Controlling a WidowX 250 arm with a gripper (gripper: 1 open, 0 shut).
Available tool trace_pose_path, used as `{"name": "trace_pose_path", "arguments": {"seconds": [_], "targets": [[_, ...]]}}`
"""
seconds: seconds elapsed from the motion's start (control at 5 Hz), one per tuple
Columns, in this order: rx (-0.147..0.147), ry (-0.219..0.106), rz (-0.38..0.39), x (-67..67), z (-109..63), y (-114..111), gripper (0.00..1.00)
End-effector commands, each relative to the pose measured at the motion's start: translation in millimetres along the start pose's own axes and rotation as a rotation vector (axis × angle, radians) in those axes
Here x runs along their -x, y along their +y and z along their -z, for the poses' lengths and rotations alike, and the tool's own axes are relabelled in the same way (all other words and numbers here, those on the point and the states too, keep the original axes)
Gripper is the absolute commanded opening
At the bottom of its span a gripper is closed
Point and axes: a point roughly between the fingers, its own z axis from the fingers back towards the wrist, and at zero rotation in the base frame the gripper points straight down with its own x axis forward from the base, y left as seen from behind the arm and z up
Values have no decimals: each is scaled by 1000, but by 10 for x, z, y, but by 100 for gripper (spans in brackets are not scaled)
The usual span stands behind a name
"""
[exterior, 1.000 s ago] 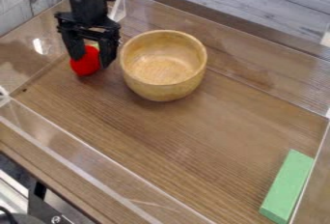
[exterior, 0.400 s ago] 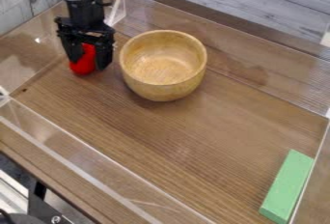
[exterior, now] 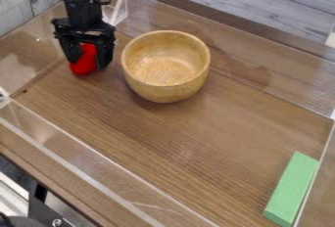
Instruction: Move the red object to the right side of the table
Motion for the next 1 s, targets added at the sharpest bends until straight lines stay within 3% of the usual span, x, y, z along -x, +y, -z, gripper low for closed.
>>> {"name": "trace_pose_path", "arguments": {"seconds": [0.0,0.4,0.8], "targets": [[-4,-25,-48,-71,-88,-27,100],[2,-12,-121,-142,-90,2,100],[2,7,-7,-101,-198,131,100]]}}
